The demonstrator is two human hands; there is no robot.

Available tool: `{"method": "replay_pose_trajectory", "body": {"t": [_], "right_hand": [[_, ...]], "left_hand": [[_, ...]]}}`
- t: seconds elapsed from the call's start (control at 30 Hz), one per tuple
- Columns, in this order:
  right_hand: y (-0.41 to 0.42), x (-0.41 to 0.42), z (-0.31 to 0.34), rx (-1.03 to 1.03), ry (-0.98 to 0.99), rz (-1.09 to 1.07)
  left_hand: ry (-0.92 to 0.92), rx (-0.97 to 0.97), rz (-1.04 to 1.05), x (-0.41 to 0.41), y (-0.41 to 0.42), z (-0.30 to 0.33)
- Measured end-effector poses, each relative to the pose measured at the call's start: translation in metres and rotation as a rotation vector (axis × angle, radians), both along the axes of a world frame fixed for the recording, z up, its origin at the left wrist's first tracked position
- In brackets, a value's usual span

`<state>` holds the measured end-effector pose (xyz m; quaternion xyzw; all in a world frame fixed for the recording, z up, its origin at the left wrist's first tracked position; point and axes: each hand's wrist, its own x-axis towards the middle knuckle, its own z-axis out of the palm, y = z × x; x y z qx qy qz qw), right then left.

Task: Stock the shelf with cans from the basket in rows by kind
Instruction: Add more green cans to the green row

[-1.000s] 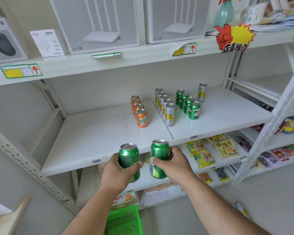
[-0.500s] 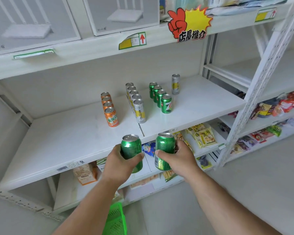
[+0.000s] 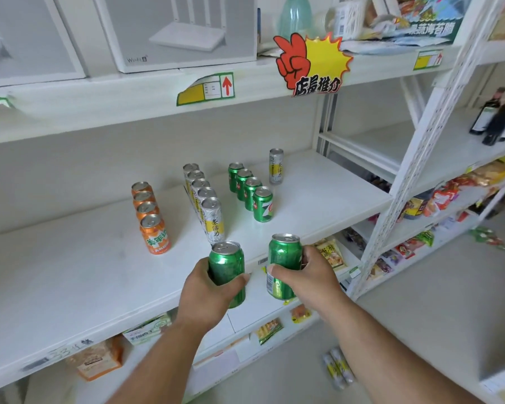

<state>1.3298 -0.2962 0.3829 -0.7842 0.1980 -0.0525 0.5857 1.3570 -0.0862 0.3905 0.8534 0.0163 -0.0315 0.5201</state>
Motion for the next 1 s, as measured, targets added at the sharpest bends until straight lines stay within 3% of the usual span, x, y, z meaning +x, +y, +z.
{"method": "replay_pose_trajectory", "body": {"t": [0.43, 1.0], "right_hand": [[-0.037, 0.056, -0.015, -0.005, 0.029, -0.015], [-0.186, 0.174, -0.034, 0.039, 0.046, 0.122]], "left_hand": [[0.027, -0.062, -0.02, 0.051, -0.036, -0.013], [0.046, 0.009, 0.174, 0.13, -0.17, -0.027]]}}
